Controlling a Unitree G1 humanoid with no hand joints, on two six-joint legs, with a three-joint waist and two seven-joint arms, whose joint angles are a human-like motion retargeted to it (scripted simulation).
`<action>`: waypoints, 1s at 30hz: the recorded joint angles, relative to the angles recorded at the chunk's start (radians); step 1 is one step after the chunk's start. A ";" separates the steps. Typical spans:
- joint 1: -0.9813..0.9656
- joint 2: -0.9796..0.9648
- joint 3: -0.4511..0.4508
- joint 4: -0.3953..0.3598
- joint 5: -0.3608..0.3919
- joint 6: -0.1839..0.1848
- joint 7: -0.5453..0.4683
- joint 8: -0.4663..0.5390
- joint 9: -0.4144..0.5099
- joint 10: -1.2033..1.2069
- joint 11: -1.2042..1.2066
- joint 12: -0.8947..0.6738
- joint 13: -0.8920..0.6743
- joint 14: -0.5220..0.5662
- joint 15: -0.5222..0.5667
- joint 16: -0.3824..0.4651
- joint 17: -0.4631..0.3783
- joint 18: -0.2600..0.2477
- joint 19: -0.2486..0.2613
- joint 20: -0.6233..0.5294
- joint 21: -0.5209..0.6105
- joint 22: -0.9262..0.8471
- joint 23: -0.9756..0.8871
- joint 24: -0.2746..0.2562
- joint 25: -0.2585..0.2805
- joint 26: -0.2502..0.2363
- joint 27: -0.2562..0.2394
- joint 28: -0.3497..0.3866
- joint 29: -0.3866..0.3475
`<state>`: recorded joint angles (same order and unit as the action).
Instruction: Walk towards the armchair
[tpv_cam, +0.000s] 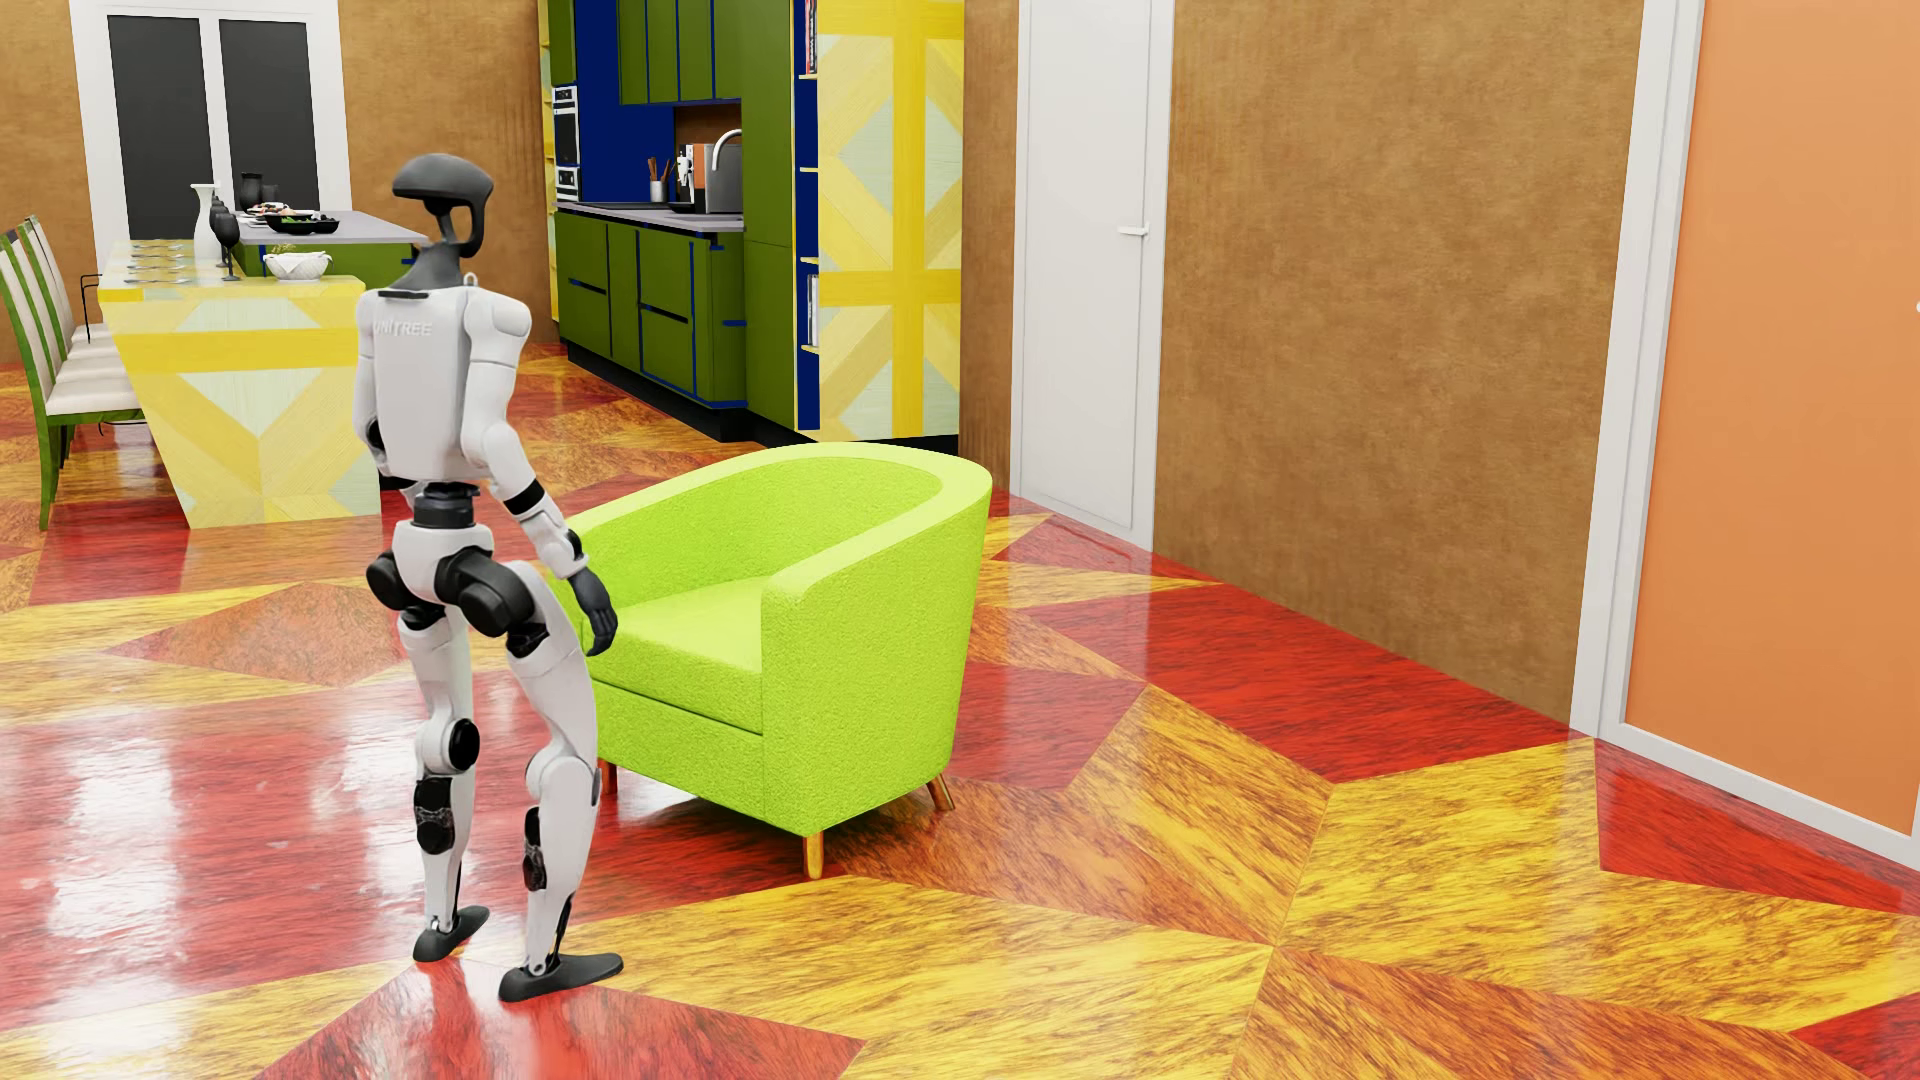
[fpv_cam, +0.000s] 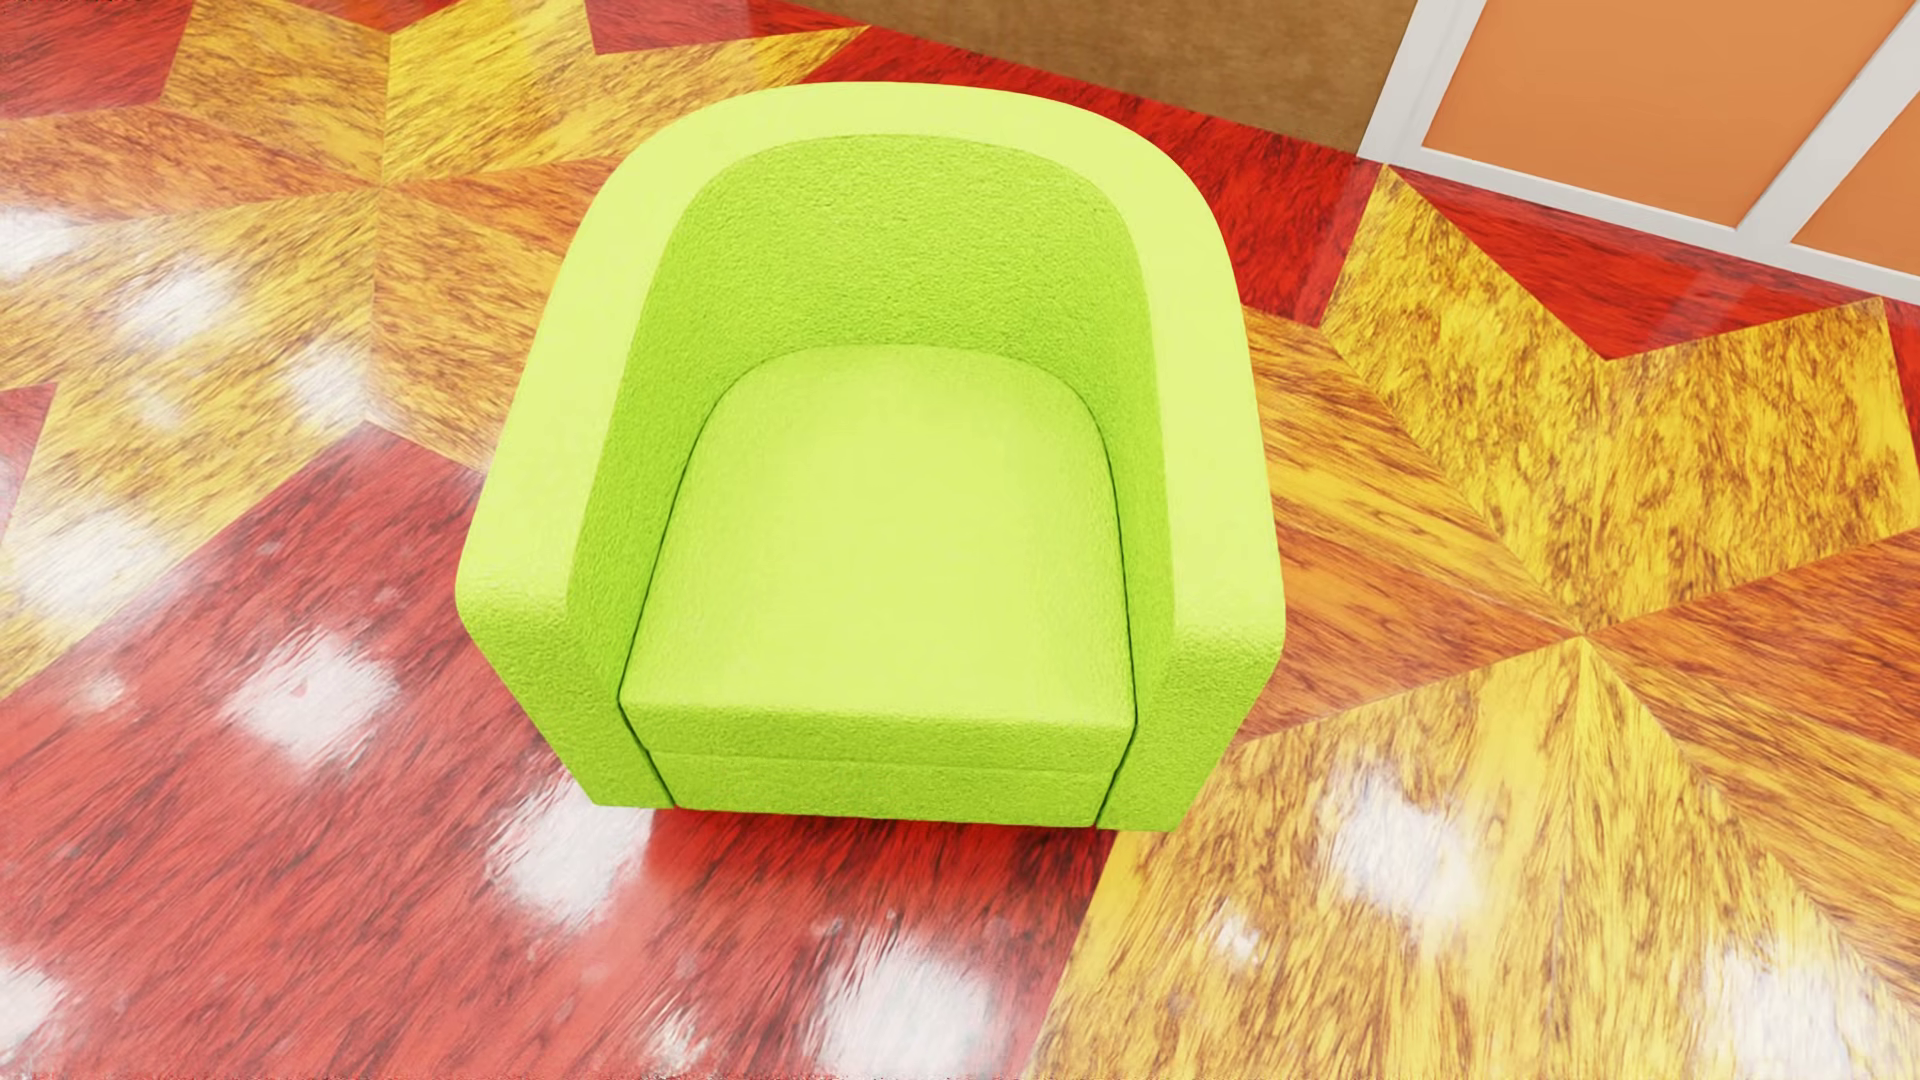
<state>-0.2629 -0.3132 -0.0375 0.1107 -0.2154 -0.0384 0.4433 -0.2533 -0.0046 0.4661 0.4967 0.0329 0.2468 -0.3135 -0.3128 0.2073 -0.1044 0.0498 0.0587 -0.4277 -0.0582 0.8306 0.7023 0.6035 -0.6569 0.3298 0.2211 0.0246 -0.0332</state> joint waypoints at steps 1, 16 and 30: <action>-0.003 -0.018 0.000 -0.005 -0.009 -0.001 -0.001 0.011 0.002 0.009 0.041 0.002 -0.001 -0.006 -0.002 -0.005 -0.003 0.000 0.007 -0.002 -0.002 -0.001 -0.004 -0.002 0.002 0.000 0.000 0.002 -0.002; 0.057 0.082 -0.002 0.037 0.055 0.005 0.001 -0.013 -0.002 -0.046 -0.087 0.039 -0.007 0.025 0.002 -0.004 0.022 -0.050 -0.012 -0.026 -0.003 0.016 -0.009 -0.024 0.008 0.016 -0.007 -0.013 -0.010; 0.064 -0.036 -0.017 0.114 0.102 0.018 0.037 0.048 0.009 -0.023 0.121 -0.025 0.018 0.020 -0.002 0.002 0.035 -0.101 -0.001 -0.062 -0.032 -0.003 -0.028 -0.014 0.012 0.009 -0.010 -0.003 -0.013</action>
<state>-0.1993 -0.3497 -0.0541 0.2244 -0.1136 -0.0208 0.4803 -0.2050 0.0040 0.4427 0.6179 0.0078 0.2649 -0.2936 -0.3152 0.2095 -0.0697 -0.0517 0.0572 -0.4898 -0.0906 0.8274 0.6746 0.5892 -0.6448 0.3389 0.2115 0.0220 -0.0462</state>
